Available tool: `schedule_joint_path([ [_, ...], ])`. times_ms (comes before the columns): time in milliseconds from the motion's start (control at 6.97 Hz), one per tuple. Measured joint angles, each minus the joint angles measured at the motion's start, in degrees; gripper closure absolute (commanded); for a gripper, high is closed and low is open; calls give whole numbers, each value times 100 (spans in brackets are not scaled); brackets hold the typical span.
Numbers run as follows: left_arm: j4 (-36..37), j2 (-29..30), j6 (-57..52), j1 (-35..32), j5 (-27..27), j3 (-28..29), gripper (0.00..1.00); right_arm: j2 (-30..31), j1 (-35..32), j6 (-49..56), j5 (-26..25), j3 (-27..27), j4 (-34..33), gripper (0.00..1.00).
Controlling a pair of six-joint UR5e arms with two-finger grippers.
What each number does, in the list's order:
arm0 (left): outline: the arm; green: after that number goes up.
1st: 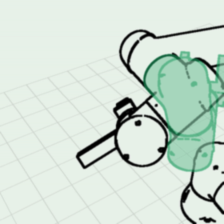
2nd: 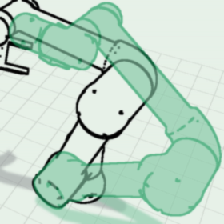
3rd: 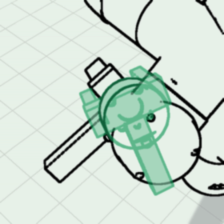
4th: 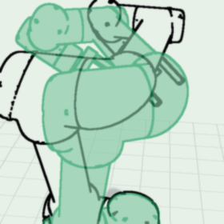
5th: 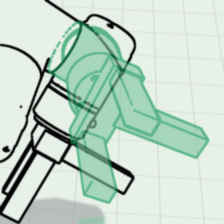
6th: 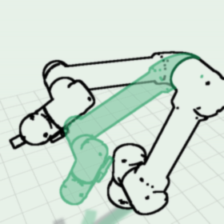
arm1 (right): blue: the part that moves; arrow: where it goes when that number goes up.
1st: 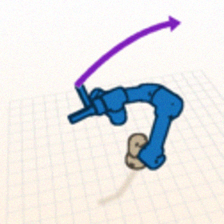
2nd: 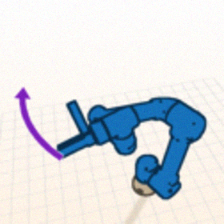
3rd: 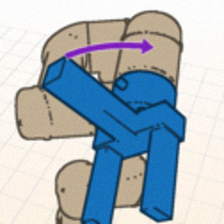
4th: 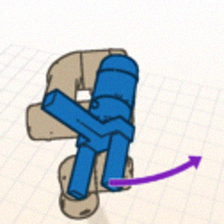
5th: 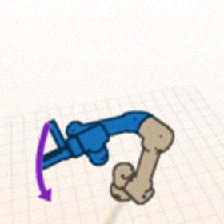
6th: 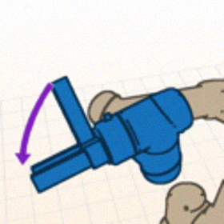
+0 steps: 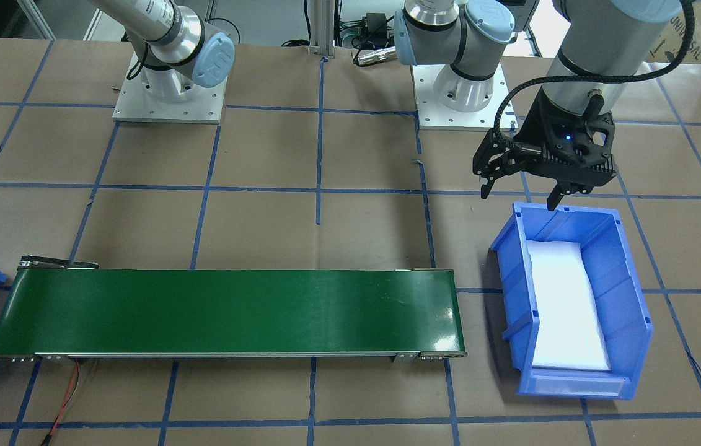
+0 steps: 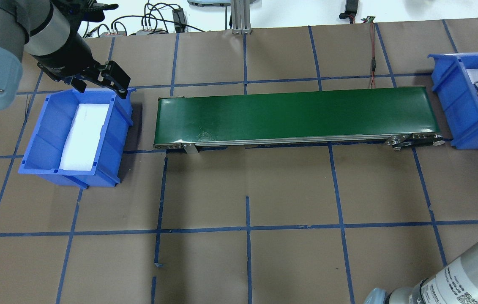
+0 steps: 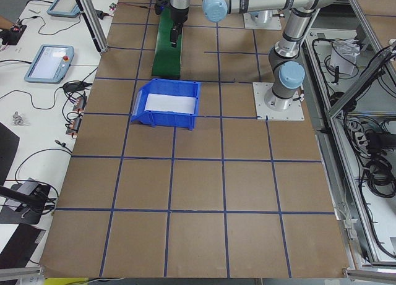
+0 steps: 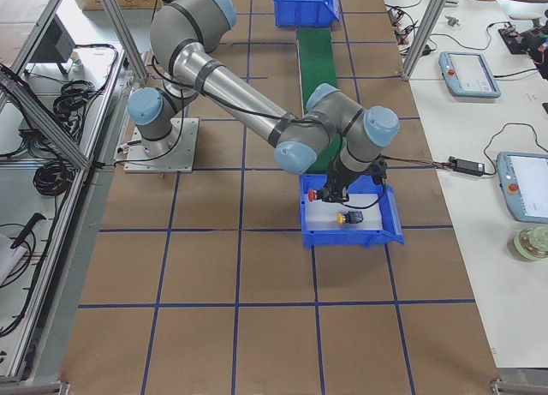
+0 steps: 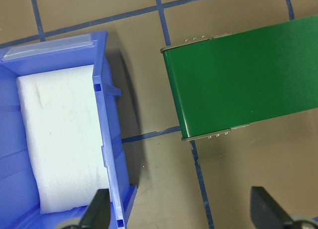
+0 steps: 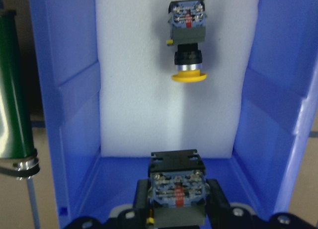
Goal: Transport two buttons from left to right
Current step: 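Lower the red button into the bin and open the right gripper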
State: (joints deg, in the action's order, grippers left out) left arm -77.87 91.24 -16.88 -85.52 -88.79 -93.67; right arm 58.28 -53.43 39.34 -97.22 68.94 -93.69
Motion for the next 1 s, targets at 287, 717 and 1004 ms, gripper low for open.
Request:
schedule_joint_path([
  [287, 0, 0, 0, 0, -2, -2, 0, -263, -265, -104, -11, -35, -752, 92],
  [717, 0, 2, 1, 0, -1, 3, 0, -539, -621, -282, -15, -87, -1294, 89],
  [1004, 0, 12, 2, 0, 0, 3, 0, -878, -639, -259, 2, -369, -1404, 55],
])
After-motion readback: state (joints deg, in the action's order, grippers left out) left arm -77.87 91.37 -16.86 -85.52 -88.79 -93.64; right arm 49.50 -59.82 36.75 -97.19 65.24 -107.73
